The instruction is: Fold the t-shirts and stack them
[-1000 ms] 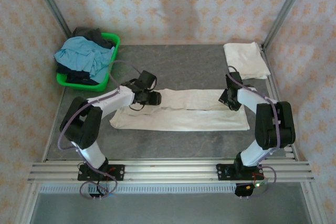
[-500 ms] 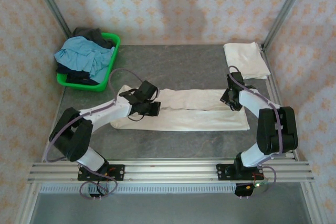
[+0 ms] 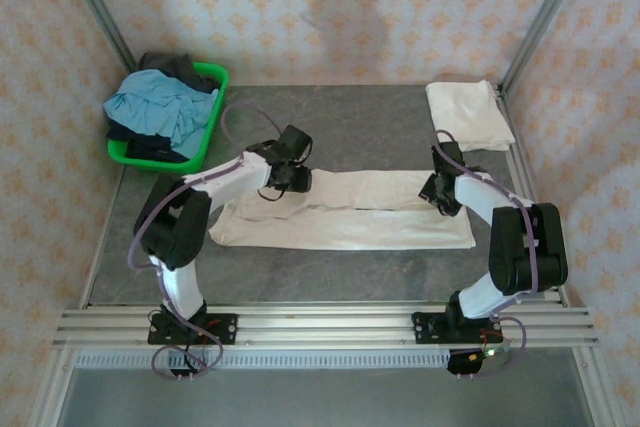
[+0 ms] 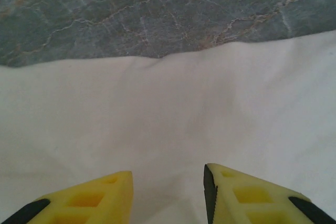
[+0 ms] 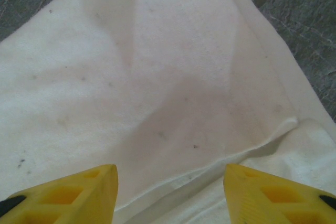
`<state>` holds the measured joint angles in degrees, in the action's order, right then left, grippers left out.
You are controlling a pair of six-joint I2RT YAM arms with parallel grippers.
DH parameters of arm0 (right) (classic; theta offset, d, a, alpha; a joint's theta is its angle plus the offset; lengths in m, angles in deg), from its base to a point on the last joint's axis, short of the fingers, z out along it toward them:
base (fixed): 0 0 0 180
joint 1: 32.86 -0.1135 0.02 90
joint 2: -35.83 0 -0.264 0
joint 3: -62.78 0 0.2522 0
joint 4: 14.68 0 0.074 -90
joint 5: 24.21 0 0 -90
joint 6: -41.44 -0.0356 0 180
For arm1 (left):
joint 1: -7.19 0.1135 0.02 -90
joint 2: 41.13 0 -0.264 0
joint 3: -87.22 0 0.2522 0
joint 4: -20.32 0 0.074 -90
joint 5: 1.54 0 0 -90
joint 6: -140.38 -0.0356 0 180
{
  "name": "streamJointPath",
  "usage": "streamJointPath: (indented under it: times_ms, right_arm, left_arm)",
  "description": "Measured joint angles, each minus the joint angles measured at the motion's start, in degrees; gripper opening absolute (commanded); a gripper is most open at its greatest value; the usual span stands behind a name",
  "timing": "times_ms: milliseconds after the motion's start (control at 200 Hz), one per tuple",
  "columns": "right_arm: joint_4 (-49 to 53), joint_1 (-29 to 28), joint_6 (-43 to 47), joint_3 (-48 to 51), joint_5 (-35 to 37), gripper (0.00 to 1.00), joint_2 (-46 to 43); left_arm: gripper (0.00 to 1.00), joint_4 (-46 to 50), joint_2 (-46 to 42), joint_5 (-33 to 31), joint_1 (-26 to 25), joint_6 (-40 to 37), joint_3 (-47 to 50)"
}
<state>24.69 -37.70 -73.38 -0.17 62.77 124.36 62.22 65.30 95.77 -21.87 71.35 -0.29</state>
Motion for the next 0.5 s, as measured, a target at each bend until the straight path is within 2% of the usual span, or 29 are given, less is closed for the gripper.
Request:
streamJointPath:
  times_ms: [215, 500]
  right_arm:
    - [0.02, 0.0, 0.0, 0.02, 0.0, 0.56, -0.39]
    - [0.2, 0.0, 0.02, 0.02, 0.15, 0.56, -2.54]
  left_arm:
    - [0.36, 1.01, -0.37, 2.34, -0.59, -0.02, 1.2]
    - [0.3, 1.27, -9.18, 8.7, -3.72, 0.55, 11.19]
